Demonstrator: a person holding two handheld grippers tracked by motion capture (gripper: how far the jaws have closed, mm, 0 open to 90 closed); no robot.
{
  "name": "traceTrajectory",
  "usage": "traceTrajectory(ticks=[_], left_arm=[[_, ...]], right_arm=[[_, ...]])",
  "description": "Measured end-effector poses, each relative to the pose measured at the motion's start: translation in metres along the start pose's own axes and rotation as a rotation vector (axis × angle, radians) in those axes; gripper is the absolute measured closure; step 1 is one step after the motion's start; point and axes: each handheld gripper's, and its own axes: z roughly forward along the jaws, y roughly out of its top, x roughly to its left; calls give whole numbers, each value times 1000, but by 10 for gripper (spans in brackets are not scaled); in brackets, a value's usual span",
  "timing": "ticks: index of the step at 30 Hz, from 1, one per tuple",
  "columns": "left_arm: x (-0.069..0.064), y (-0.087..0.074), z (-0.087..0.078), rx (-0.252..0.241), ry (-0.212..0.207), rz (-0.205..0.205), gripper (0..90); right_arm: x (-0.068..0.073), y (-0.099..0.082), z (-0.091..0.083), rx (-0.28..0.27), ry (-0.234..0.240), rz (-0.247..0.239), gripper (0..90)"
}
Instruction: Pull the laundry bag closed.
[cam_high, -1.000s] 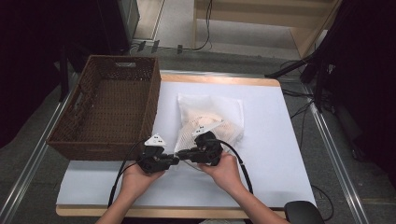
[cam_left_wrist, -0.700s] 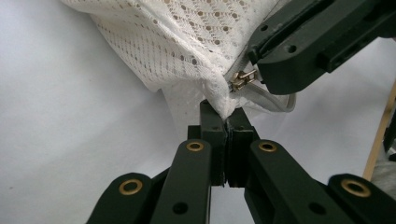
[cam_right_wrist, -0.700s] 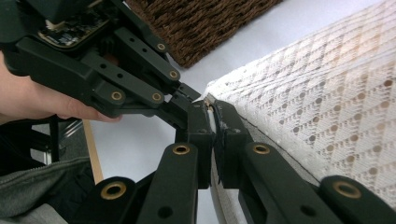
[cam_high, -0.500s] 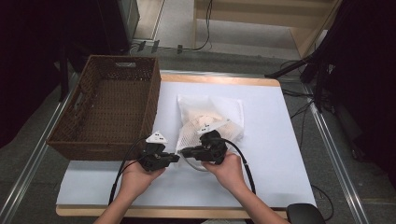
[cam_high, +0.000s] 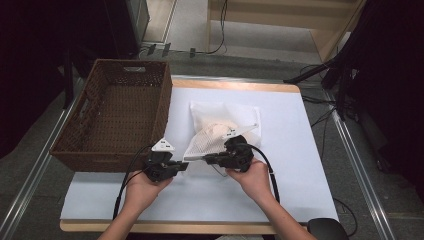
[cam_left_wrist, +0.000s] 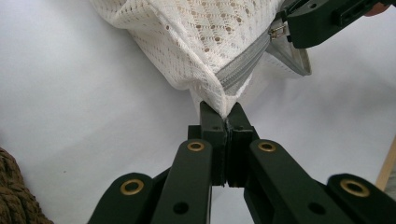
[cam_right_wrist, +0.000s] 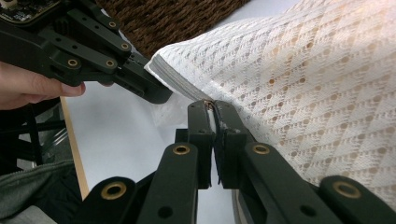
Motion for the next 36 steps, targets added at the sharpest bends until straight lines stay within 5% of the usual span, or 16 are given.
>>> traceTrajectory(ticks=[6,18,36], left_arm=[[3,0,-3,-11,-28,-29,899],[4,1,-4,-12,-3,-16,898],[1,1,-4,-4,6,4,897]], right_arm=[[-3,0,-5,0,-9,-2,871],[-18,-5,-35,-1,-24,34,870],[-26,-8,-48,9,-21,54,870]])
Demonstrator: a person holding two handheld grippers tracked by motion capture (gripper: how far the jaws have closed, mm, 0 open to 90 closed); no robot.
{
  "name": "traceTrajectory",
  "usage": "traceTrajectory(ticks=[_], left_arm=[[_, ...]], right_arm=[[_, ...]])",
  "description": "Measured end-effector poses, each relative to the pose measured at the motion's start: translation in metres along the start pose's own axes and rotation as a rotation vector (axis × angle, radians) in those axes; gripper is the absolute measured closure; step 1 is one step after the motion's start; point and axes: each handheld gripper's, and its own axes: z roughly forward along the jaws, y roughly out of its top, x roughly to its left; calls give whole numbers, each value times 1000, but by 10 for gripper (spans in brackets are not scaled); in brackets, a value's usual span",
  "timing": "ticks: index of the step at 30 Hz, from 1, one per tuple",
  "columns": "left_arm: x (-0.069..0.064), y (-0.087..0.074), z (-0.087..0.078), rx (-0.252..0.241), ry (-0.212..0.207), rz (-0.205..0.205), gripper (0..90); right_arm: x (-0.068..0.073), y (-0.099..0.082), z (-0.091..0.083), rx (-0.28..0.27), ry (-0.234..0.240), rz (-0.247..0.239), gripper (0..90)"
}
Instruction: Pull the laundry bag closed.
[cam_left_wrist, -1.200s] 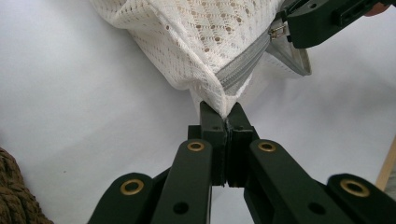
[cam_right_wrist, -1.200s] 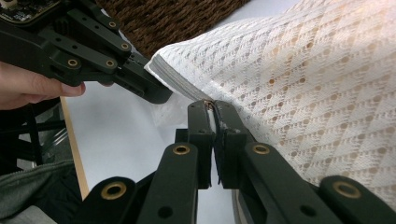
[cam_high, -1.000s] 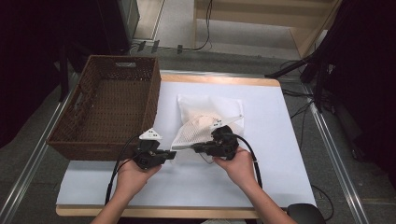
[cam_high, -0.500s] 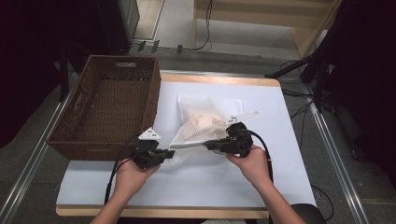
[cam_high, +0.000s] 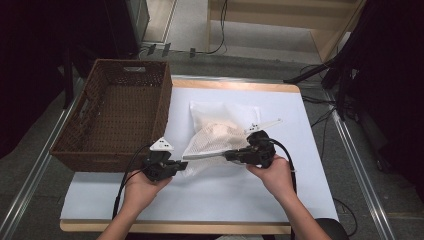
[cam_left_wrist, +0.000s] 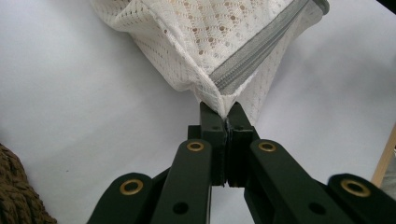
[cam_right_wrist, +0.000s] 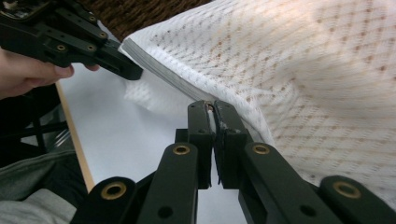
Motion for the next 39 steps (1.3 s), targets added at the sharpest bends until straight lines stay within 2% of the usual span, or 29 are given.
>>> traceTrajectory(ticks=[5,9,12,21,30,39], left_arm=[[1,-1,-1,0,5,-9,898],[6,-2,-3,10,34,-25,898],[5,-2,-3,8,40,-22,898],[7,-4,-4,12,63,-15,898],[8,-7,-7,10,63,-31,898],[10,-7,-12,-6,47,-45,898]], right_arm=[[1,0,-2,-2,-3,0,871],[-5,-2,-11,-10,-33,9,871],[-14,-7,-21,-23,-41,36,871],[-22,-13,-33,-35,-62,53,871],[-41,-22,-50,-55,-107,108,870],[-45,-24,-55,-71,-117,126,871]])
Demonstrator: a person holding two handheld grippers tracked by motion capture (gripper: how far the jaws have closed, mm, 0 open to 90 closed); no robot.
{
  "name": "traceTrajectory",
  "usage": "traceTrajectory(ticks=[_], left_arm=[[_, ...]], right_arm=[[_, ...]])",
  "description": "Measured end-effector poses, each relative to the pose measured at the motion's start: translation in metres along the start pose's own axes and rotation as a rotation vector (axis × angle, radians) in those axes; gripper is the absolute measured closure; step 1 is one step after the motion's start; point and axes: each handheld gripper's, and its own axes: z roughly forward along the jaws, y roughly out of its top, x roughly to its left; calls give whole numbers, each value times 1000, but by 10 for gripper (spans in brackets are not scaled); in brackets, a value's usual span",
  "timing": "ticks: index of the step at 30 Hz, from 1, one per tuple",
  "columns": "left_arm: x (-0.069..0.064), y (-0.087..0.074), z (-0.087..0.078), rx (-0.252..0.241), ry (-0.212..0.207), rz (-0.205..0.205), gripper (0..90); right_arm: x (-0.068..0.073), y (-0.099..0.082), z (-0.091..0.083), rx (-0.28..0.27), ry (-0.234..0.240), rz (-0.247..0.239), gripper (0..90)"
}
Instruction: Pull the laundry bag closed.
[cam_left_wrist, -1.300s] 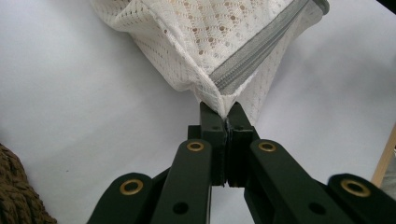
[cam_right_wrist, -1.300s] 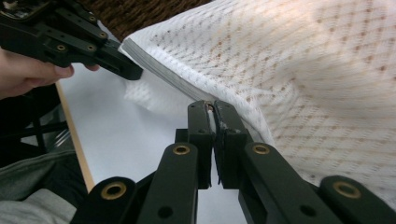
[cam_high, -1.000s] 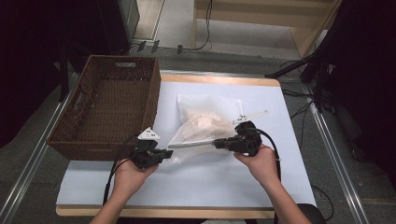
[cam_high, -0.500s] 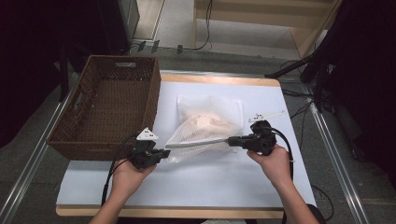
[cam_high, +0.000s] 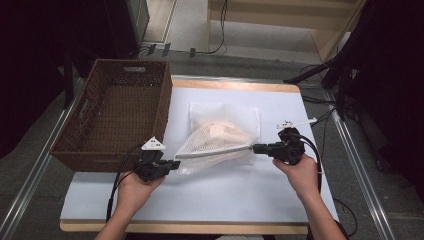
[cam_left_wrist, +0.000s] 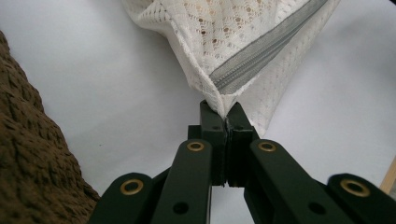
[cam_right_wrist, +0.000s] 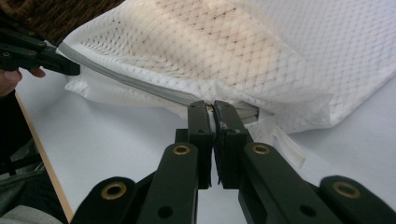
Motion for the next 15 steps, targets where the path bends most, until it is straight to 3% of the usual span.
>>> traceTrajectory(ticks=[9,15], left_arm=[[-4,3,1,-7,-31,1,898],[-5,6,2,-7,-26,8,899]], right_arm=[[-7,-4,-13,-23,-16,22,871],[-8,-7,-14,-19,-28,33,871]])
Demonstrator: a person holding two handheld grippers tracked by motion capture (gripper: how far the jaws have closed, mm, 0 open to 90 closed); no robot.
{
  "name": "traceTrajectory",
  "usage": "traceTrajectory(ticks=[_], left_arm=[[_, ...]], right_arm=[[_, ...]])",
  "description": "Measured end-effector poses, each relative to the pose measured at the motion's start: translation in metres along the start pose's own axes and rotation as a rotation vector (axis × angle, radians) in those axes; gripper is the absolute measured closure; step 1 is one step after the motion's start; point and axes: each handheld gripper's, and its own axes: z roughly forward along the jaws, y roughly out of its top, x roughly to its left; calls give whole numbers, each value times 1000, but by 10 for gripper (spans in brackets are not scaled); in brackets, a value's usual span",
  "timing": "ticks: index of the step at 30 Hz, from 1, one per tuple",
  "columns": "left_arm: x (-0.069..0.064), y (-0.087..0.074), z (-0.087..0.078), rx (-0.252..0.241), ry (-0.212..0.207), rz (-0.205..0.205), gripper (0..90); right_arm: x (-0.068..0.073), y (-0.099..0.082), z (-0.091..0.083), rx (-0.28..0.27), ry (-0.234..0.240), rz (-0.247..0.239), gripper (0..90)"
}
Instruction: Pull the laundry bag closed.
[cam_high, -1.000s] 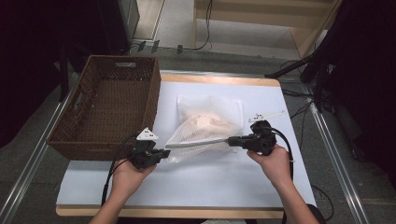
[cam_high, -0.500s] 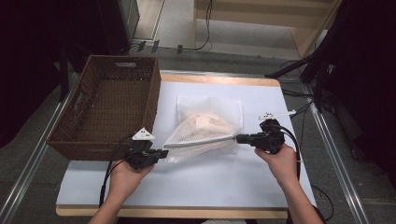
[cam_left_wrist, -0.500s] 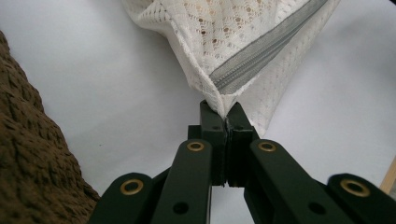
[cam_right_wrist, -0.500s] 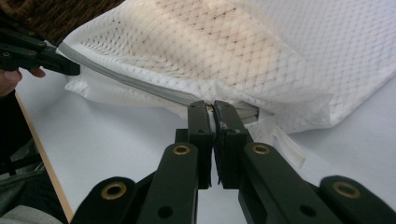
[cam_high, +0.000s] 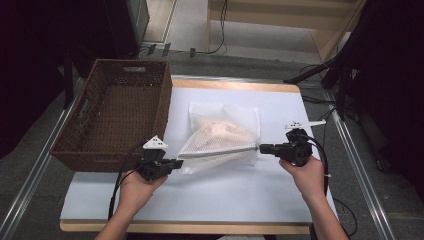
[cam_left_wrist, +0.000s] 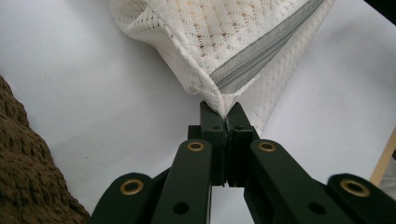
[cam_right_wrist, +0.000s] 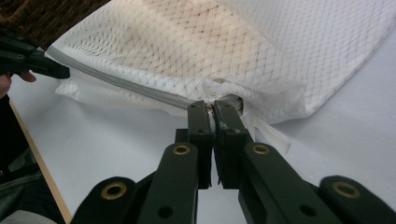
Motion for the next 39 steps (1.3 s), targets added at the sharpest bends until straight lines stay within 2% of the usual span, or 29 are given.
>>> traceTrajectory(ticks=[2,6,8,10,12,14,15,17,21,23,25,28,30,35,39], left_arm=[[0,1,1,4,6,3,898],[2,4,-1,-18,3,4,898],[4,5,-4,-30,-14,-15,898],[3,6,-5,-32,-9,-10,898],[0,6,-3,-26,-10,-1,898],[-1,5,1,-15,-13,1,898],[-1,4,3,1,-9,2,898],[0,2,5,16,4,5,898],[-1,1,-3,12,21,13,898],[2,-1,-6,12,34,-4,899],[5,-3,-7,17,22,-20,899],[2,-3,-6,22,26,-11,899],[1,-3,-5,22,35,1,899],[5,-3,-7,22,48,-19,900],[5,-3,-8,24,54,-16,900]], right_arm=[[1,-1,0,-8,3,6,871],[5,-1,-1,-11,-9,1,871],[5,-2,-4,-20,3,2,871],[8,-1,-10,-35,10,-1,871],[11,1,-16,-56,3,-3,871],[14,3,-26,-92,17,-4,871],[15,3,-27,-90,18,-3,871],[14,0,-23,-64,7,-13,871],[7,-4,-11,-31,1,8,872],[4,-4,-5,-18,-15,14,872],[-1,-5,-2,-2,-31,22,872],[-11,-7,-3,8,-35,44,872],[-13,-8,-1,24,-67,29,872],[-12,-6,1,21,-59,30,873],[-10,-3,8,4,-57,34,873]])
